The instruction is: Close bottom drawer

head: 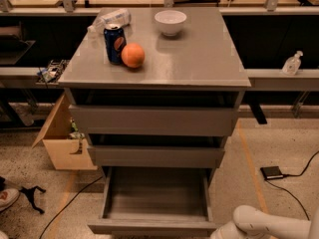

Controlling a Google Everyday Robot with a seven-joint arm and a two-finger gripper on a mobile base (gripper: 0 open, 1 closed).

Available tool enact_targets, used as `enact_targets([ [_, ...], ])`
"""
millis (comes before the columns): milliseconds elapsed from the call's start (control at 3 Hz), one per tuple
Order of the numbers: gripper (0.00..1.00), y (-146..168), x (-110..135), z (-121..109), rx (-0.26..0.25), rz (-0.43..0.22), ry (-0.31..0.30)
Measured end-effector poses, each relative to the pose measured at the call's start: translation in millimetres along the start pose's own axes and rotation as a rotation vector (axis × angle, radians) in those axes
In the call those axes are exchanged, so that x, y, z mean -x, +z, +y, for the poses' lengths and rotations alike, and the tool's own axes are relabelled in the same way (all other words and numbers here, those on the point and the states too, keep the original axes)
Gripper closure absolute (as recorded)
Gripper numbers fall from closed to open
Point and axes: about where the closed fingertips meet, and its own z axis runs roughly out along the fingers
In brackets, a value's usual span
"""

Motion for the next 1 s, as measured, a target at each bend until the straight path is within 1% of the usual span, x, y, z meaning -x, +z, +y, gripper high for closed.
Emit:
enact_targets([
  [333,0.93,16.6,6.7,-20.8,-0.011,-0.095,-0.043],
  [667,1.00,27.4,11.5,-35.3,-0.020,-0.130,-0.064],
  [1000,1.00,38.3,29.6,-51.9,-0.021,-0.163,-0.097],
])
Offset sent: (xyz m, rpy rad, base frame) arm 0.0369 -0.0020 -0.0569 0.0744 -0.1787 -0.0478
